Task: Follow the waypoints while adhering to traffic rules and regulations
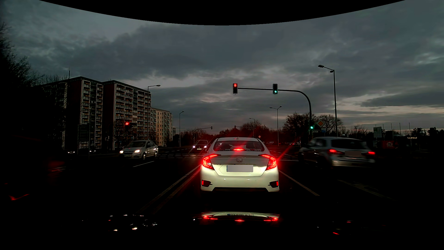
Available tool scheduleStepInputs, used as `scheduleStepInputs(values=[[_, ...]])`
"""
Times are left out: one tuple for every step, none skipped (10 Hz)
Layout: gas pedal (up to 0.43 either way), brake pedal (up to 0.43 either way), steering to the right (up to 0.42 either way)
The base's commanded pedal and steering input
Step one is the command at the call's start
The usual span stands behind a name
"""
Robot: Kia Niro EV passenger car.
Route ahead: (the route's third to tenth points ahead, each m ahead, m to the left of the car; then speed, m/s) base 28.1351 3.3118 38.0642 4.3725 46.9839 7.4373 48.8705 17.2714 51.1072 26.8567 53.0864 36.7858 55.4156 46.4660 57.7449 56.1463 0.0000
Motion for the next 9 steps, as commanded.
scheduleStepInputs(values=[[0.0, 0.329, -0.005], [0.0, 0.329, -0.005], [0.0, 0.329, -0.005], [0.0, 0.329, -0.005], [0.0, 0.329, -0.005], [0.0, 0.329, -0.005], [0.0, 0.335, -0.005], [0.0, 0.329, -0.005], [0.0, 0.329, -0.005]])
